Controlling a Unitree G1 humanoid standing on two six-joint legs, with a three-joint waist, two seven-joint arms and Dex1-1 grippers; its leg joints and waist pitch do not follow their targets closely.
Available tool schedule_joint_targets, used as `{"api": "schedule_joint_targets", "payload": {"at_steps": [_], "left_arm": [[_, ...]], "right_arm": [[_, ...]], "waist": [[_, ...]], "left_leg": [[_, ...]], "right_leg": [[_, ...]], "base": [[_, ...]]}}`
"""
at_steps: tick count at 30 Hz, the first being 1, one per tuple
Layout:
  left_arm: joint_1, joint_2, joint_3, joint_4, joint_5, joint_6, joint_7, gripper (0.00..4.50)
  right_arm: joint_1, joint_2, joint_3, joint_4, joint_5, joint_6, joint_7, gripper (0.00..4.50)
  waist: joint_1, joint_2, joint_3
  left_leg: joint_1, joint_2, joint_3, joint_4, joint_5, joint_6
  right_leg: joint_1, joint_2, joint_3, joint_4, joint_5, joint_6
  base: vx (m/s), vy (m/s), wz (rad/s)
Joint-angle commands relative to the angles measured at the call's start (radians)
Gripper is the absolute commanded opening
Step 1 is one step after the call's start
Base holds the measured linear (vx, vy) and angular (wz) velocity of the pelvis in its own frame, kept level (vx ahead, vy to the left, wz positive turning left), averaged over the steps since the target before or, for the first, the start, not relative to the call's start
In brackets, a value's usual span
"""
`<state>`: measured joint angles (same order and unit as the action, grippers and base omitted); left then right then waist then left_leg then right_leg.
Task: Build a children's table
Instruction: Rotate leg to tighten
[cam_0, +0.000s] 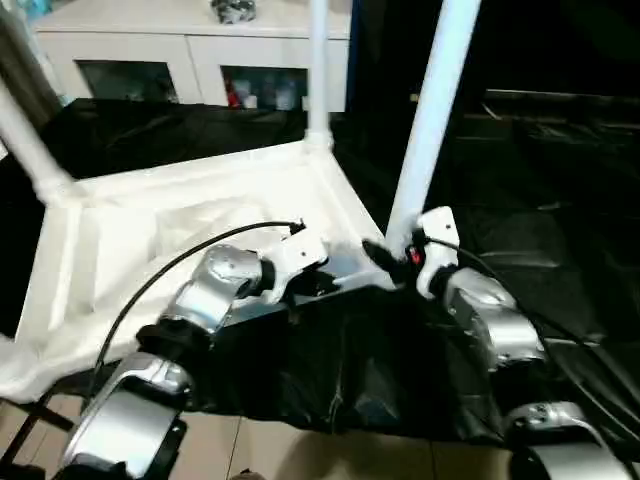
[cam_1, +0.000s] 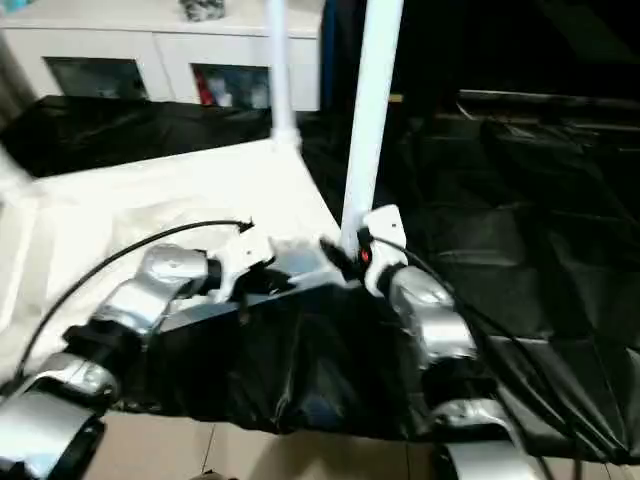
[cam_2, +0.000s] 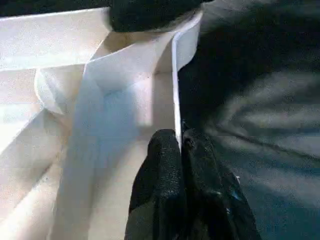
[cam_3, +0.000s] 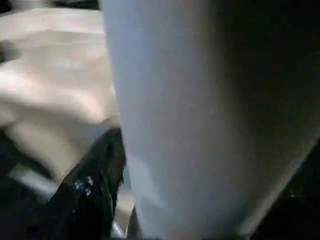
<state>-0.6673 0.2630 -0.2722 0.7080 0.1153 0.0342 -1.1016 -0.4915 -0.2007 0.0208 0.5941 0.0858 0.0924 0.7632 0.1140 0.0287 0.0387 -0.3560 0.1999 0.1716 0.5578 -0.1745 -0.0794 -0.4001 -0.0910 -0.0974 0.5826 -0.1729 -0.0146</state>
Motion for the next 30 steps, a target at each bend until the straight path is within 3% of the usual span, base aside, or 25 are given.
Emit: {"api": "schedule_joint_targets", "payload": {"at_steps": [1, 3, 10, 15, 17, 22, 30], "left_arm": [[-0.007, -0.023, -0.032, -0.059, -0.032, -0.032, -0.064, 0.0], [0.0, 0.001, -0.041, -0.067, -0.043, -0.034, -0.117, 0.0], [0.004, 0.039, -0.05, -0.077, -0.05, -0.036, -0.193, 0.0], [0.006, 0.051, -0.052, -0.078, -0.051, -0.036, -0.217, 0.0], [0.005, 0.061, -0.05, -0.074, -0.051, -0.042, -0.234, 0.0], [0.004, 0.072, -0.057, -0.06, -0.047, -0.052, -0.253, 0.0], [0.004, 0.077, -0.053, -0.055, -0.048, -0.05, -0.258, 0.0]], "right_arm": [[0.022, 0.004, 0.088, -0.007, 0.001, 0.045, 0.097, 3.11], [0.05, -0.066, 0.127, -0.061, 0.005, 0.067, 0.216, 3.11], [0.093, -0.154, 0.169, -0.16, 0.03, 0.123, 0.38, 3.11], [0.102, -0.174, 0.177, -0.193, 0.046, 0.154, 0.404, 3.11], [0.112, -0.183, 0.184, -0.219, 0.047, 0.173, 0.417, 2.97], [0.121, -0.19, 0.196, -0.245, 0.046, 0.193, 0.432, 2.59], [0.14, -0.198, 0.211, -0.266, 0.05, 0.21, 0.443, 2.53]], "waist": [[0.008, 0.005, -0.059], [0.011, 0.002, -0.058], [0.028, 0.003, -0.059], [0.032, 0.002, -0.06], [0.032, 0.008, -0.061], [0.032, 0.004, -0.061], [0.034, 0.003, -0.061]], "left_leg": [[0.002, 0.035, -0.003, -0.056, -0.22, 0.069], [0.003, 0.034, -0.002, -0.055, -0.228, 0.065], [0.005, 0.035, -0.002, -0.053, -0.221, 0.062], [0.003, 0.034, -0.004, -0.053, -0.221, 0.054], [0.004, 0.034, -0.004, -0.052, -0.219, 0.053], [0.004, 0.033, -0.004, -0.052, -0.22, 0.05], [0.003, 0.033, -0.003, -0.05, -0.205, 0.053]], "right_leg": [[0.062, -0.061, 0.047, -0.053, -0.124, -0.238], [0.062, -0.059, 0.048, -0.054, -0.134, -0.235], [0.059, -0.061, 0.05, -0.055, -0.149, -0.233], [0.06, -0.062, 0.049, -0.054, -0.157, -0.227], [0.06, -0.061, 0.049, -0.054, -0.146, -0.227], [0.06, -0.061, 0.048, -0.054, -0.156, -0.227], [0.059, -0.062, 0.049, -0.053, -0.159, -0.22]], "base": [[0.0, 0.0, 0.0], [0.0, 0.0, 0.0], [0.0, 0.0, 0.0], [0.0, 0.0, 0.0], [0.0, 0.0, 0.0], [0.0, 0.0, 0.0], [0.0, 0.0, 0.0]]}}
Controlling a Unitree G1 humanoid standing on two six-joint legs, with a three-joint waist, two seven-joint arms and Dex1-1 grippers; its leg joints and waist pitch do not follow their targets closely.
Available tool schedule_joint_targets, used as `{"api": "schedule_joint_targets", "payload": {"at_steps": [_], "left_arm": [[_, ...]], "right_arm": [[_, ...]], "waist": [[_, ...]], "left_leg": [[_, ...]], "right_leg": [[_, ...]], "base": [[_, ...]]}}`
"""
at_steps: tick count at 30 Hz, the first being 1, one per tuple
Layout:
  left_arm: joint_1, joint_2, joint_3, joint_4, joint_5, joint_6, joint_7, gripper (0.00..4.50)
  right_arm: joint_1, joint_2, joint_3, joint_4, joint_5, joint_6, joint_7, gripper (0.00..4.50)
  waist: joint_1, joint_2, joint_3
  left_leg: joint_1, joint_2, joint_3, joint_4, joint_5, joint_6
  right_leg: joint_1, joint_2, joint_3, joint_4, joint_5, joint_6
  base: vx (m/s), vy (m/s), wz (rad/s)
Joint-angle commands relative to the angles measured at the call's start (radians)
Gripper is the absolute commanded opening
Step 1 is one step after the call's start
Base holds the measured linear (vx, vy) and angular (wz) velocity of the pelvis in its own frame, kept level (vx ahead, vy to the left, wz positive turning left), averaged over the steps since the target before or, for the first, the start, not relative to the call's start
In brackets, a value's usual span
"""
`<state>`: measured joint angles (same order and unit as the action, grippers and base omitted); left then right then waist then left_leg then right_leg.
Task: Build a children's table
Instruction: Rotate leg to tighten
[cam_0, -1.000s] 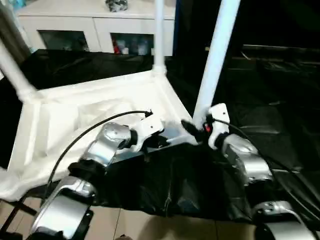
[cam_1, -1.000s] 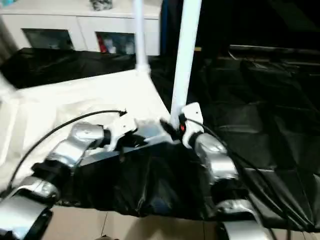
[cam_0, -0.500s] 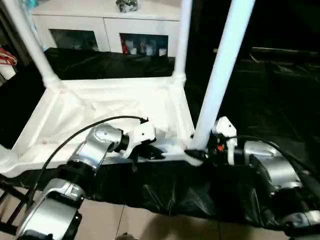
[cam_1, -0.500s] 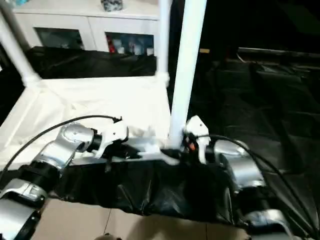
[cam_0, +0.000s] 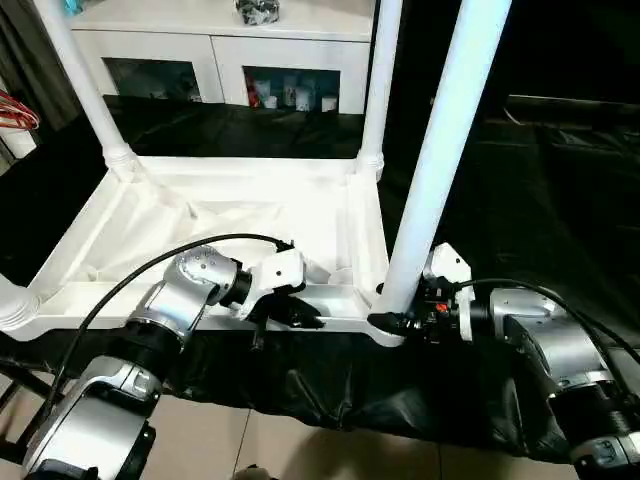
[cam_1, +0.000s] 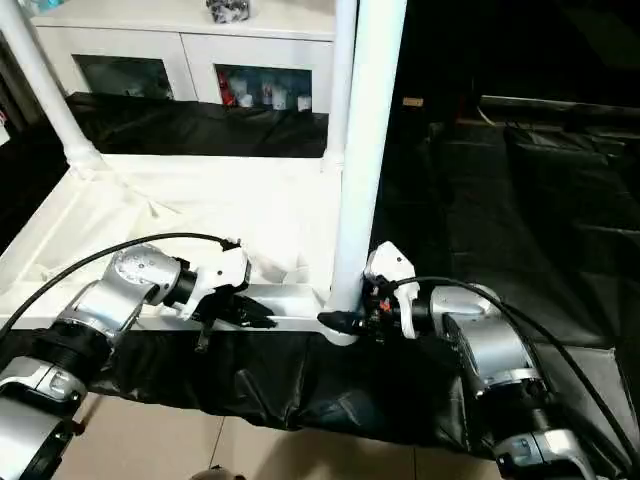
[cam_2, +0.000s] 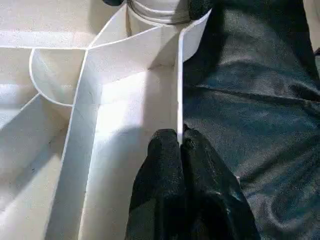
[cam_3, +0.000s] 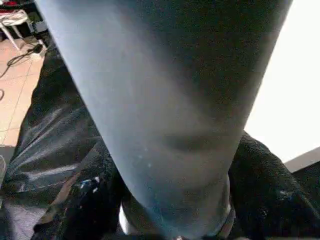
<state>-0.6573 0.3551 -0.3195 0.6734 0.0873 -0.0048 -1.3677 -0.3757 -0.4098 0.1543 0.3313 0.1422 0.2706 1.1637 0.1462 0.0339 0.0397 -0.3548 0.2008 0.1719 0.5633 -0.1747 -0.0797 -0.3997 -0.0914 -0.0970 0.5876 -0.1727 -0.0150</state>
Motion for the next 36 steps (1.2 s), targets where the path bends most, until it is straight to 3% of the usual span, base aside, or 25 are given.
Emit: {"api": "schedule_joint_targets", "payload": {"at_steps": [1, 5, 8, 11, 12, 13, 17, 20, 21, 24, 25, 26, 28, 30, 33, 36], "left_arm": [[-0.006, -0.016, -0.006, -0.021, -0.019, -0.011, 0.008, 0.0], [0.001, -0.026, 0.002, -0.025, -0.024, 0.008, 0.031, 0.0], [-0.017, -0.054, 0.003, 0.002, 0.007, 0.035, 0.117, 0.0], [-0.031, -0.075, 0.004, 0.023, 0.023, 0.058, 0.168, 0.0], [-0.048, -0.109, 0.009, 0.047, 0.033, 0.082, 0.229, 0.0], [-0.055, -0.127, 0.009, 0.057, 0.039, 0.095, 0.258, 0.0], [-0.08, -0.187, 0.006, 0.093, 0.068, 0.127, 0.374, 0.0], [-0.101, -0.245, 0.02, 0.123, 0.074, 0.159, 0.483, 0.0], [-0.108, -0.272, 0.027, 0.131, 0.071, 0.169, 0.522, 0.0], [-0.12, -0.32, 0.045, 0.147, 0.071, 0.171, 0.593, 0.0], [-0.122, -0.332, 0.048, 0.148, 0.071, 0.167, 0.608, 0.0], [-0.12, -0.335, 0.048, 0.145, 0.071, 0.165, 0.607, 0.0], [-0.118, -0.338, 0.045, 0.141, 0.07, 0.165, 0.601, 0.0], [-0.107, -0.334, 0.032, 0.122, 0.074, 0.144, 0.578, 0.0], [-0.093, -0.314, 0.024, 0.1, 0.067, 0.103, 0.525, 0.0], [-0.07, -0.271, 0.019, 0.068, 0.044, 0.059, 0.424, 0.0]], "right_arm": [[0.024, 0.011, 0.078, -0.004, -0.006, 0.032, 0.042, 2.53], [0.036, 0.039, 0.066, 0.004, -0.009, 0.027, -0.007, 2.53], [0.023, 0.107, 0.032, 0.067, -0.046, -0.01, -0.168, 2.53], [0.01, 0.155, 0.007, 0.105, -0.055, -0.01, -0.268, 2.52], [-0.01, 0.216, -0.02, 0.156, -0.062, -0.01, -0.388, 2.52], [-0.019, 0.245, -0.03, 0.178, -0.066, -0.013, -0.441, 2.52], [-0.058, 0.342, -0.067, 0.254, -0.079, -0.011, -0.622, 2.52], [-0.102, 0.425, -0.121, 0.331, -0.074, -0.001, -0.787, 2.47], [-0.115, 0.449, -0.129, 0.353, -0.074, -0.006, -0.829, 2.47], [-0.144, 0.489, -0.15, 0.399, -0.076, -0.04, -0.9, 2.47], [-0.15, 0.498, -0.151, 0.409, -0.081, -0.06, -0.911, 2.47], [-0.151, 0.501, -0.155, 0.411, -0.075, -0.067, -0.906, 2.81], [-0.153, 0.506, -0.164, 0.413, -0.068, -0.076, -0.904, 3.15], [-0.159, 0.517, -0.199, 0.411, -0.037, -0.093, -0.877, 3.31], [-0.165, 0.494, -0.186, 0.409, -0.057, -0.123, -0.849, 3.56], [-0.163, 0.438, -0.143, 0.387, -0.076, -0.148, -0.765, 3.71]], "waist": [[0.002, -0.001, -0.062], [0.002, 0.003, -0.061], [-0.003, 0.003, -0.055], [-0.013, 0.002, -0.045], [-0.017, -0.002, -0.045], [-0.022, 0.0, -0.042], [-0.042, 0.003, -0.034], [-0.056, 0.006, -0.039], [-0.061, 0.007, -0.035], [-0.063, 0.008, -0.036], [-0.066, 0.01, -0.038], [-0.065, 0.007, -0.039], [-0.064, 0.009, -0.039], [-0.063, 0.009, -0.04], [-0.058, 0.008, -0.045], [-0.055, 0.016, -0.057]], "left_leg": [[0.002, 0.033, -0.004, -0.056, -0.211, 0.051], [0.003, 0.033, -0.005, -0.058, -0.233, 0.042], [0.003, 0.03, -0.006, -0.063, -0.265, 0.021], [0.014, 0.024, -0.013, -0.07, -0.363, -0.008], [0.015, 0.022, -0.013, -0.07, -0.365, -0.008], [0.021, 0.021, -0.015, -0.069, -0.375, -0.013], [0.034, 0.016, -0.02, -0.072, -0.452, -0.014], [0.033, 0.017, -0.027, -0.077, -0.469, -0.019], [0.041, 0.015, -0.026, -0.075, -0.497, -0.017], [0.047, 0.012, -0.027, -0.074, -0.515, -0.006], [0.043, 0.013, -0.029, -0.078, -0.52, 0.0], [0.036, 0.017, -0.03, -0.084, -0.51, 0.005], [0.037, 0.018, -0.028, -0.086, -0.511, 0.007], [0.029, 0.018, -0.028, -0.089, -0.497, 0.011], [0.025, 0.019, -0.023, -0.088, -0.447, 0.016], [0.01, 0.024, -0.016, -0.081, -0.338, 0.029]], "right_leg": [[0.058, -0.061, 0.048, -0.059, -0.167, -0.22], [0.057, -0.062, 0.048, -0.062, -0.19, -0.215], [0.054, -0.063, 0.049, -0.069, -0.255, -0.198], [0.048, -0.067, 0.043, -0.091, -0.482, -0.133], [0.047, -0.069, 0.044, -0.099, -0.523, -0.113], [0.039, -0.07, 0.042, -0.105, -0.556, -0.105], [0.033, -0.064, 0.031, -0.122, -0.639, -0.067], [0.037, -0.064, 0.024, -0.125, -0.618, -0.063], [0.029, -0.061, 0.022, -0.13, -0.621, -0.062], [0.027, -0.062, 0.02, -0.137, -0.627, -0.058], [0.033, -0.062, 0.019, -0.136, -0.605, -0.056], [0.038, -0.061, 0.023, -0.133, -0.573, -0.059], [0.035, -0.063, 0.028, -0.131, -0.556, -0.069], [0.04, -0.066, 0.034, -0.126, -0.533, -0.082], [0.043, -0.068, 0.042, -0.117, -0.466, -0.108], [0.054, -0.063, 0.049, -0.091, -0.262, -0.169]], "base": [[0.0, 0.0, 0.0], [0.0, 0.0, 0.0], [0.0, 0.0, 0.0], [0.0, 0.0, 0.0], [0.0, 0.0, 0.0], [0.0, 0.0, 0.0], [0.0, 0.0, 0.0], [0.0, 0.0, 0.0], [0.0, 0.0, 0.0], [0.0, 0.0, 0.0], [0.0, 0.0, 0.0], [0.0, 0.0, 0.0], [0.0, 0.0, 0.0], [0.0, 0.0, 0.0], [0.0, 0.0, 0.0], [0.0, 0.0, 0.0]]}}
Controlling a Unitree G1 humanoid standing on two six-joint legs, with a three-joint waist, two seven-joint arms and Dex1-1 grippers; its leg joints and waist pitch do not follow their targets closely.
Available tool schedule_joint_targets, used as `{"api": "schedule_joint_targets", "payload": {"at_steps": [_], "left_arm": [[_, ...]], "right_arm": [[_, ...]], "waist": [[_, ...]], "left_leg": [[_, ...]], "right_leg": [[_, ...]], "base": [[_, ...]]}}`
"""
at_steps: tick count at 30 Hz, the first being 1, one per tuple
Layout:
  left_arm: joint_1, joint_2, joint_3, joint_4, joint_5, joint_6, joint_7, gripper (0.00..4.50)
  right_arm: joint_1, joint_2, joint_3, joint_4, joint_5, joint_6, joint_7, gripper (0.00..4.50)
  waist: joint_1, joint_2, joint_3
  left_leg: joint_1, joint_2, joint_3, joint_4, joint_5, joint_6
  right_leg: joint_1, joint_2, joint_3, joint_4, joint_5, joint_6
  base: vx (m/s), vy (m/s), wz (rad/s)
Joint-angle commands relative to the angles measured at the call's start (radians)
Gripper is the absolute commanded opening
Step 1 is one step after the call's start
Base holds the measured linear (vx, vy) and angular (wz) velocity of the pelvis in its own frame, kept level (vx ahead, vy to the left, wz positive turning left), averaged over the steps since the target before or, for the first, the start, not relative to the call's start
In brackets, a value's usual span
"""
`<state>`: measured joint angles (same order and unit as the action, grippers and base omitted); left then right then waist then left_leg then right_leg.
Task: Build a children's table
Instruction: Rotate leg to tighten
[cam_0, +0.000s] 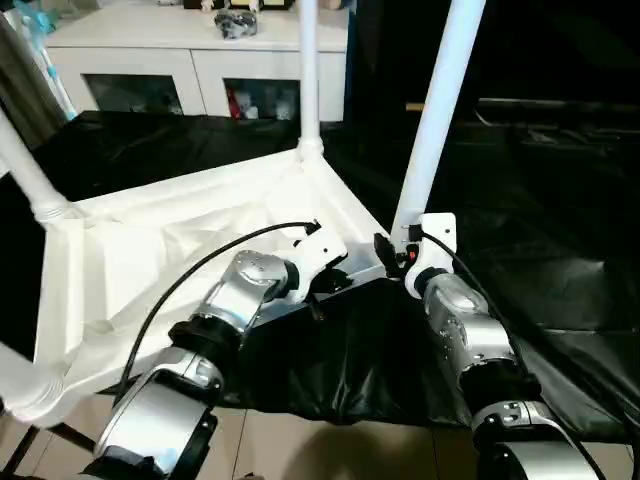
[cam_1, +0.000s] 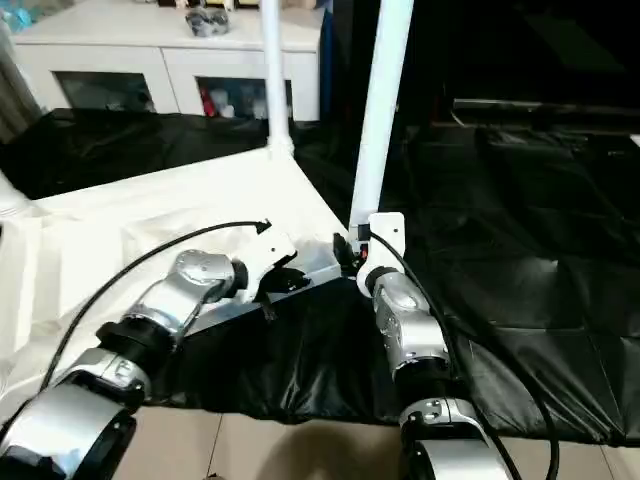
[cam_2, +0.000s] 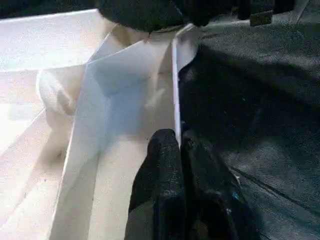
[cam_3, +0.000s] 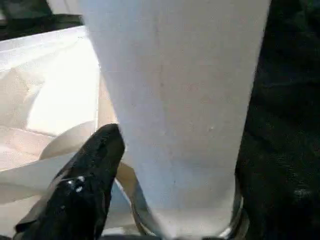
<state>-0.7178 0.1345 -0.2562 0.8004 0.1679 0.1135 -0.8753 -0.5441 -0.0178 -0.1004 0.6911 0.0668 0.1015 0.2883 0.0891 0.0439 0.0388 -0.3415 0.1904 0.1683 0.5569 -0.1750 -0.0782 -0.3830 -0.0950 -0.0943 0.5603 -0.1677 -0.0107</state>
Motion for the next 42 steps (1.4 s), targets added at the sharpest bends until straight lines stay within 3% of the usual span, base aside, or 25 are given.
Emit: {"api": "schedule_joint_targets", "payload": {"at_steps": [1, 2, 3, 5, 6, 8, 10, 11, 13, 16, 18, 21, 22, 25, 30, 31, 33, 34, 36, 37, 42], "left_arm": [[-0.004, -0.038, -0.048, -0.067, -0.041, -0.067, -0.093, 0.0], [-0.001, -0.034, -0.049, -0.071, -0.043, -0.07, -0.104, 0.0], [0.007, -0.017, -0.054, -0.082, -0.05, -0.08, -0.141, 0.0], [0.021, 0.015, -0.056, -0.097, -0.068, -0.089, -0.206, 0.0], [0.025, 0.034, -0.057, -0.104, -0.07, -0.09, -0.232, 0.0], [0.028, 0.055, -0.055, -0.11, -0.076, -0.091, -0.259, 0.0], [0.029, 0.078, -0.053, -0.111, -0.081, -0.097, -0.298, 0.0], [0.029, 0.078, -0.053, -0.111, -0.081, -0.097, -0.298, 0.0], [0.032, 0.1, -0.055, -0.113, -0.082, -0.105, -0.329, 0.0], [0.035, 0.125, -0.056, -0.123, -0.087, -0.106, -0.37, 0.0], [0.039, 0.15, -0.06, -0.137, -0.096, -0.106, -0.406, 0.0], [0.042, 0.16, -0.061, -0.145, -0.1, -0.101, -0.424, 0.0], [0.043, 0.166, -0.063, -0.149, -0.101, -0.101, -0.434, 0.0], [0.046, 0.183, -0.067, -0.155, -0.099, -0.103, -0.461, 0.0], [0.042, 0.196, -0.065, -0.149, -0.095, -0.112, -0.48, 0.0], [0.041, 0.197, -0.065, -0.15, -0.097, -0.11, -0.483, 0.0], [0.042, 0.198, -0.068, -0.153, -0.099, -0.107, -0.488, 0.0], [0.042, 0.198, -0.068, -0.153, -0.099, -0.107, -0.488, 0.0], [0.042, 0.199, -0.07, -0.155, -0.1, -0.106, -0.49, 0.0], [0.042, 0.199, -0.07, -0.155, -0.1, -0.106, -0.49, 0.0], [0.039, 0.191, -0.069, -0.145, -0.105, -0.105, -0.497, 0.0]], "right_arm": [[0.008, 0.03, 0.122, 0.017, -0.004, 0.021, 0.137, 3.71], [0.01, 0.024, 0.127, 0.013, -0.005, 0.021, 0.149, 3.71], [0.016, -0.002, 0.141, -0.005, -0.011, 0.021, 0.2, 3.71], [0.03, -0.058, 0.17, -0.044, -0.015, 0.028, 0.314, 3.71], [0.04, -0.09, 0.19, -0.067, -0.013, 0.034, 0.375, 3.71], [0.051, -0.127, 0.214, -0.089, -0.014, 0.036, 0.441, 3.71], [0.063, -0.169, 0.233, -0.11, -0.007, 0.043, 0.532, 3.71], [0.063, -0.169, 0.233, -0.11, -0.007, 0.043, 0.532, 3.71], [0.077, -0.208, 0.252, -0.133, 0.004, 0.051, 0.616, 3.71], [0.096, -0.254, 0.279, -0.172, 0.022, 0.064, 0.717, 3.71], [0.12, -0.294, 0.296, -0.223, 0.052, 0.086, 0.819, 3.71], [0.13, -0.309, 0.301, -0.248, 0.072, 0.104, 0.862, 3.71], [0.136, -0.321, 0.311, -0.259, 0.075, 0.108, 0.887, 3.71], [0.149, -0.353, 0.34, -0.287, 0.076, 0.119, 0.957, 3.71], [0.157, -0.37, 0.362, -0.306, 0.075, 0.139, 1.002, 3.56], [0.158, -0.372, 0.364, -0.31, 0.076, 0.144, 1.004, 3.28], [0.164, -0.378, 0.366, -0.322, 0.076, 0.152, 1.011, 3.22], [0.164, -0.378, 0.366, -0.322, 0.076, 0.152, 1.011, 3.2], [0.166, -0.381, 0.368, -0.327, 0.077, 0.154, 1.013, 3.15], [0.166, -0.381, 0.368, -0.327, 0.077, 0.154, 1.013, 2.86], [0.193, -0.387, 0.374, -0.357, 0.083, 0.165, 1.009, 2.63]], "waist": [[0.001, 0.006, -0.056], [0.0, 0.006, -0.056], [0.005, 0.006, -0.063], [0.01, 0.002, -0.069], [0.019, 0.001, -0.076], [0.025, 0.005, -0.076], [0.032, 0.007, -0.07], [0.033, 0.004, -0.066], [0.034, 0.006, -0.062], [0.035, -0.001, -0.056], [0.036, -0.007, -0.057], [0.043, -0.005, -0.061], [0.046, -0.016, -0.062], [0.059, -0.012, -0.062], [0.062, -0.009, -0.063], [0.063, -0.008, -0.063], [0.064, -0.009, -0.064], [0.065, -0.003, -0.065], [0.066, -0.006, -0.066], [0.067, -0.006, -0.066], [0.07, -0.001, -0.067]], "left_leg": [[-0.004, 0.034, -0.011, -0.074, -0.329, 0.033], [-0.006, 0.034, -0.01, -0.073, -0.323, 0.035], [-0.004, 0.034, -0.005, -0.063, -0.271, 0.047], [-0.017, 0.032, -0.005, -0.055, -0.185, 0.069], [-0.025, 0.029, -0.001, -0.039, -0.079, 0.116], [-0.026, 0.031, -0.001, -0.032, -0.054, 0.14], [-0.026, 0.035, 0.001, -0.035, -0.098, 0.144], [-0.024, 0.037, 0.001, -0.038, -0.143, 0.128], [-0.022, 0.04, 0.001, -0.044, -0.186, 0.109], [-0.015, 0.044, 0.001, -0.052, -0.248, 0.071], [-0.016, 0.045, 0.0, -0.054, -0.251, 0.068], [-0.019, 0.046, 0.001, -0.048, -0.205, 0.083], [-0.02, 0.045, 0.002, -0.047, -0.186, 0.086], [-0.019, 0.045, 0.003, -0.044, -0.168, 0.092], [-0.018, 0.045, 0.001, -0.044, -0.17, 0.082], [-0.018, 0.044, 0.002, -0.044, -0.173, 0.079], [-0.019, 0.045, 0.001, -0.044, -0.172, 0.077], [-0.017, 0.045, 0.001, -0.043, -0.175, 0.074], [-0.018, 0.044, 0.001, -0.042, -0.17, 0.073], [-0.017, 0.044, 0.001, -0.042, -0.167, 0.075], [-0.018, 0.043, 0.0, -0.04, -0.166, 0.073]], "right_leg": [[0.038, -0.058, 0.045, -0.06, -0.249, -0.183], [0.04, -0.058, 0.045, -0.058, -0.238, -0.193], [0.041, -0.059, 0.046, -0.053, -0.18, -0.216], [0.053, -0.057, 0.043, -0.035, -0.071, -0.239], [0.053, -0.053, 0.044, -0.013, 0.097, -0.267], [0.044, -0.053, 0.041, -0.008, 0.137, -0.275], [0.044, -0.057, 0.037, -0.018, 0.035, -0.267], [0.044, -0.057, 0.037, -0.025, -0.052, -0.255], [0.042, -0.059, 0.039, -0.034, -0.135, -0.239], [0.037, -0.058, 0.042, -0.043, -0.254, -0.209], [0.038, -0.058, 0.044, -0.042, -0.263, -0.203], [0.036, -0.06, 0.046, -0.035, -0.199, -0.218], [0.038, -0.059, 0.045, -0.033, -0.179, -0.222], [0.036, -0.062, 0.045, -0.03, -0.182, -0.22], [0.036, -0.06, 0.044, -0.03, -0.181, -0.217], [0.036, -0.06, 0.044, -0.03, -0.18, -0.218], [0.037, -0.06, 0.044, -0.028, -0.175, -0.22], [0.035, -0.06, 0.044, -0.031, -0.174, -0.22], [0.038, -0.059, 0.044, -0.028, -0.161, -0.223], [0.037, -0.059, 0.044, -0.026, -0.151, -0.225], [0.039, -0.059, 0.043, -0.026, -0.149, -0.224]], "base": [[0.0, 0.0, 0.0], [0.0, 0.0, 0.0], [0.0, 0.0, 0.0], [0.072, -0.028, 0.02], [0.074, -0.026, 0.01], [0.0, 0.0, 0.0], [0.0, 0.0, 0.0], [0.0, 0.0, 0.0], [0.0, 0.0, 0.0], [0.0, 0.0, 0.0], [0.0, 0.0, 0.0], [0.0, 0.0, 0.0], [0.0, 0.0, 0.0], [0.0, 0.0, 0.0], [0.0, 0.0, 0.0], [0.0, 0.0, 0.0], [0.0, 0.0, 0.0], [0.0, 0.0, 0.0], [0.0, 0.0, 0.0], [0.0, 0.0, 0.0], [0.0, 0.0, 0.0]]}}
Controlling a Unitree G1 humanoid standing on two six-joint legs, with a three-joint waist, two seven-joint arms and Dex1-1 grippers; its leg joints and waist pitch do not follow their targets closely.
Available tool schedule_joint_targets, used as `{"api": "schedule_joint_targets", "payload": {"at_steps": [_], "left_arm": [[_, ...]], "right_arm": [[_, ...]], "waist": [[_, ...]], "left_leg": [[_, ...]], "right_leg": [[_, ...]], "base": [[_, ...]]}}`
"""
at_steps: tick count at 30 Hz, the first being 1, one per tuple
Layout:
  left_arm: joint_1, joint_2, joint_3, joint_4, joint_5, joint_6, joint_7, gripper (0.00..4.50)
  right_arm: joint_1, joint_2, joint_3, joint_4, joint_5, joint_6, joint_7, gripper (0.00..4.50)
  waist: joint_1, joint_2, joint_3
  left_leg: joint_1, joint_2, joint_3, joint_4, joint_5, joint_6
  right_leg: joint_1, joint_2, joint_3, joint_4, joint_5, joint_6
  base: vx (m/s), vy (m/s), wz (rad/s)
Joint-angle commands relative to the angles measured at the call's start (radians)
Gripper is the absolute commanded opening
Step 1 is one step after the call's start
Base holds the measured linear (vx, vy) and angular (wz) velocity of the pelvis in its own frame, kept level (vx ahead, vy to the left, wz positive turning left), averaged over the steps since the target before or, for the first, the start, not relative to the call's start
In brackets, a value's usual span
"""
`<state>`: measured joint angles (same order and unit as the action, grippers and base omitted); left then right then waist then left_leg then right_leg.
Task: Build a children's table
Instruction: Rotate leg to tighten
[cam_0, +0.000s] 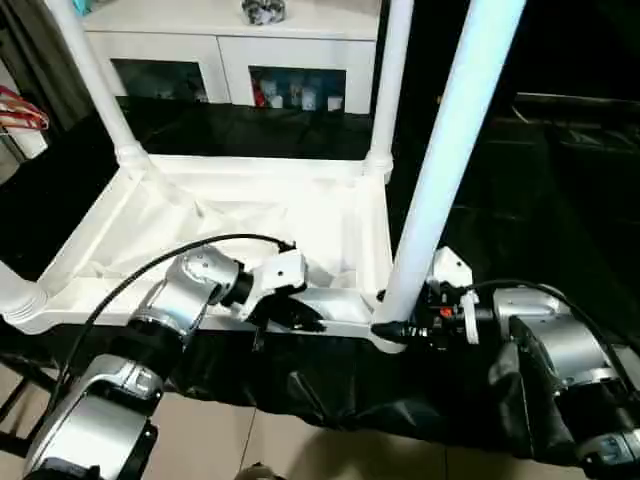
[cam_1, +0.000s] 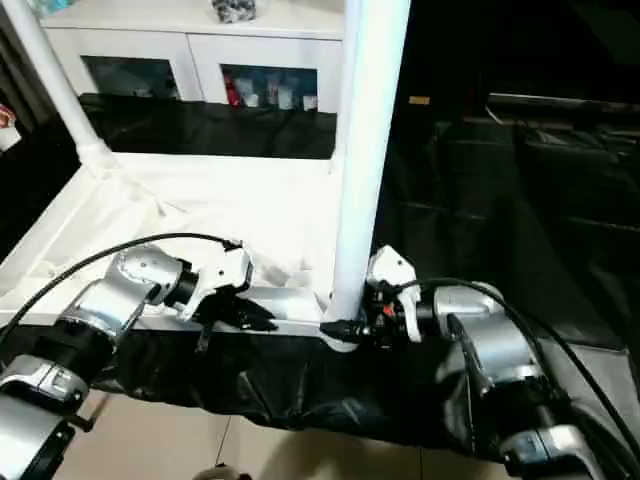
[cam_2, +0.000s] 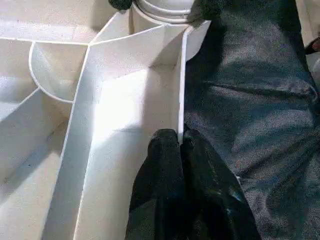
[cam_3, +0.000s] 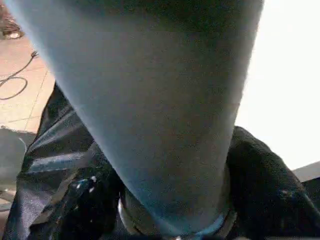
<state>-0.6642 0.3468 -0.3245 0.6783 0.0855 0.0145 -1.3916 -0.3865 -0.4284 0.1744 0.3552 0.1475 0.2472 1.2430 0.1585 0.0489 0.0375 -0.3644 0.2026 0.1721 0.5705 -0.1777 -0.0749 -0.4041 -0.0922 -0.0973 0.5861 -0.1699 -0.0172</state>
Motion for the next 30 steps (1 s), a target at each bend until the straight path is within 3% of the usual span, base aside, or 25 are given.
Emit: {"api": "schedule_joint_targets", "payload": {"at_steps": [1, 8, 10, 11, 12, 13, 14, 16, 20, 22, 24, 27, 30], "left_arm": [[-0.014, -0.024, 0.002, -0.022, -0.026, -0.003, 0.015, 0.0], [-0.031, -0.054, 0.013, 0.011, -0.023, 0.006, 0.062, 0.0], [-0.054, -0.087, 0.023, 0.048, 0.001, 0.018, 0.166, 0.0], [-0.059, -0.094, 0.026, 0.054, 0.005, 0.025, 0.185, 0.0], [-0.067, -0.109, 0.031, 0.064, 0.01, 0.033, 0.223, 0.0], [-0.077, -0.135, 0.039, 0.073, 0.012, 0.052, 0.269, 0.0], [-0.078, -0.138, 0.039, 0.074, 0.013, 0.053, 0.275, 0.0], [-0.09, -0.187, 0.045, 0.081, 0.031, 0.078, 0.373, 0.0], [-0.098, -0.228, 0.043, 0.084, 0.053, 0.101, 0.458, 0.0], [-0.096, -0.27, 0.05, 0.074, 0.062, 0.134, 0.531, 0.0], [-0.091, -0.294, 0.044, 0.064, 0.071, 0.129, 0.563, 0.0], [-0.079, -0.304, 0.03, 0.05, 0.087, 0.094, 0.576, 0.0], [-0.075, -0.303, 0.029, 0.046, 0.088, 0.08, 0.581, 0.0]], "right_arm": [[0.045, 0.025, 0.098, -0.031, 0.005, 0.027, 0.05, 2.62], [0.064, 0.073, 0.058, -0.035, 0.015, 0.017, -0.034, 2.58], [0.057, 0.128, 0.021, 0.007, -0.005, 0.007, -0.162, 2.56], [0.054, 0.14, 0.014, 0.017, -0.009, 0.006, -0.19, 2.56], [0.049, 0.162, -0.001, 0.036, -0.015, 0.005, -0.24, 2.56], [0.037, 0.201, -0.026, 0.071, -0.022, 0.002, -0.324, 2.55], [0.036, 0.206, -0.029, 0.075, -0.022, 0.003, -0.334, 2.54], [0.011, 0.284, -0.074, 0.138, -0.028, 0.008, -0.49, 2.54], [-0.017, 0.355, -0.099, 0.194, -0.043, -0.003, -0.623, 2.54], [-0.063, 0.425, -0.136, 0.269, -0.049, -0.018, -0.77, 2.54], [-0.109, 0.473, -0.164, 0.337, -0.054, -0.055, -0.871, 2.54], [-0.144, 0.5, -0.162, 0.388, -0.094, -0.127, -0.93, 2.54], [-0.149, 0.508, -0.17, 0.389, -0.083, -0.131, -0.92, 3.24]], "waist": [[-0.001, -0.004, -0.065], [0.003, -0.005, -0.065], [0.0, -0.007, -0.058], [-0.001, -0.019, -0.057], [-0.003, -0.015, -0.051], [-0.008, -0.02, -0.047], [-0.01, -0.017, -0.046], [-0.025, -0.019, -0.046], [-0.032, -0.018, -0.045], [-0.043, -0.013, -0.047], [-0.05, -0.008, -0.046], [-0.056, -0.008, -0.049], [-0.057, -0.009, -0.051]], "left_leg": [[0.006, 0.03, -0.002, -0.054, -0.169, 0.068], [0.005, 0.03, -0.004, -0.054, -0.177, 0.064], [0.008, 0.027, -0.002, -0.059, -0.215, 0.047], [0.01, 0.027, -0.002, -0.061, -0.23, 0.039], [0.015, 0.024, -0.004, -0.065, -0.268, 0.023], [0.02, 0.023, -0.005, -0.069, -0.301, 0.014], [0.024, 0.022, -0.007, -0.069, -0.316, 0.006], [0.026, 0.02, -0.014, -0.072, -0.341, -0.011], [0.025, 0.017, -0.015, -0.074, -0.361, 0.002], [0.025, 0.018, -0.017, -0.078, -0.364, -0.008], [0.026, 0.018, -0.017, -0.078, -0.376, -0.005], [0.021, 0.018, -0.017, -0.08, -0.37, 0.002], [0.017, 0.019, -0.014, -0.081, -0.345, 0.014]], "right_leg": [[0.059, -0.06, 0.047, -0.055, -0.148, -0.215], [0.06, -0.06, 0.046, -0.055, -0.154, -0.213], [0.054, -0.062, 0.045, -0.068, -0.258, -0.187], [0.055, -0.063, 0.045, -0.073, -0.299, -0.175], [0.052, -0.066, 0.045, -0.08, -0.389, -0.152], [0.048, -0.065, 0.045, -0.088, -0.458, -0.128], [0.045, -0.067, 0.044, -0.09, -0.489, -0.121], [0.045, -0.069, 0.039, -0.1, -0.554, -0.091], [0.043, -0.066, 0.035, -0.109, -0.572, -0.069], [0.042, -0.066, 0.034, -0.106, -0.542, -0.081], [0.039, -0.066, 0.034, -0.109, -0.534, -0.085], [0.044, -0.066, 0.036, -0.108, -0.495, -0.09], [0.047, -0.063, 0.043, -0.097, -0.407, -0.118]], "base": [[0.0, 0.0, 0.0], [0.0, 0.0, 0.0], [0.0, 0.0, 0.0], [0.0, 0.0, 0.0], [0.0, 0.0, 0.0], [0.0, 0.0, 0.0], [0.0, 0.0, 0.0], [0.0, 0.0, 0.0], [-0.016, 0.002, -0.01], [0.0, 0.0, 0.0], [0.0, 0.0, 0.0], [0.0, 0.0, 0.0], [0.0, 0.0, 0.0]]}}
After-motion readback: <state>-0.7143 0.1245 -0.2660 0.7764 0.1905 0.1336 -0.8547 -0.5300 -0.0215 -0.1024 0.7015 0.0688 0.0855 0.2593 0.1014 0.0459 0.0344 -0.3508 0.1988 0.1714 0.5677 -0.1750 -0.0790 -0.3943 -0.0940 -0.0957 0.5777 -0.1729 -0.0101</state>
